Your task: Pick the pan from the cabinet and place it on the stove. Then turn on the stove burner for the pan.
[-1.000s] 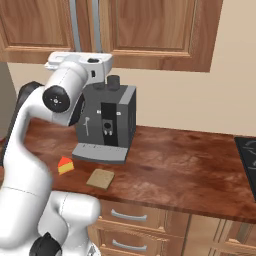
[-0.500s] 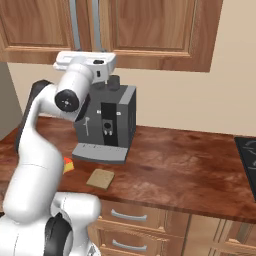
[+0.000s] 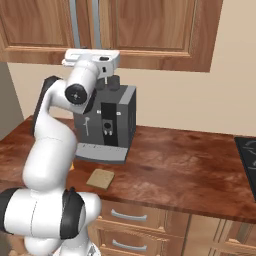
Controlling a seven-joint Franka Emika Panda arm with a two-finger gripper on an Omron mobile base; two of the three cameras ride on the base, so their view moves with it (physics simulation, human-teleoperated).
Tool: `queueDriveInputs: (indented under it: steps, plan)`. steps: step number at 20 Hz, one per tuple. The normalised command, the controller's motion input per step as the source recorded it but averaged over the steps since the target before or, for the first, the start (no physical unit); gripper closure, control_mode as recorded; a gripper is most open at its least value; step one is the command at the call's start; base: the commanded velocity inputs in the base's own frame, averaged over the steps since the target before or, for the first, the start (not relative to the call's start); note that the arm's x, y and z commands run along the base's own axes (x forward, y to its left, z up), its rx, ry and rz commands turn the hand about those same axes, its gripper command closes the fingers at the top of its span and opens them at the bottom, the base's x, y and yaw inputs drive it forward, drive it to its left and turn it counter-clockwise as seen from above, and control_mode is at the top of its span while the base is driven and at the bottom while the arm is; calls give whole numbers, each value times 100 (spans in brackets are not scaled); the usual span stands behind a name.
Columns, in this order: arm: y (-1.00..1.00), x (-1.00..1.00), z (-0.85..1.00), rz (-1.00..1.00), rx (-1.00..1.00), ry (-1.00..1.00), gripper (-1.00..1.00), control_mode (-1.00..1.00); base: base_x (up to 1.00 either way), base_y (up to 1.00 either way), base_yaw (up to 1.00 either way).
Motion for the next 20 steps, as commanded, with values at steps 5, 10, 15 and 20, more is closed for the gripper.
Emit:
queueDriveInputs:
  steps: [5, 10, 15, 20]
  plan:
    - [0, 39, -1, 0, -1, 4, -100, -100, 0, 0, 0]
    - [3, 42, -1, 0, -1, 4, -100, -100, 0, 0, 0]
    - [9, 44, -2, 0, -1, 2, -100, -100, 0, 0, 0]
    - [16, 45, -1, 0, 0, 3, -100, -100, 0, 0, 0]
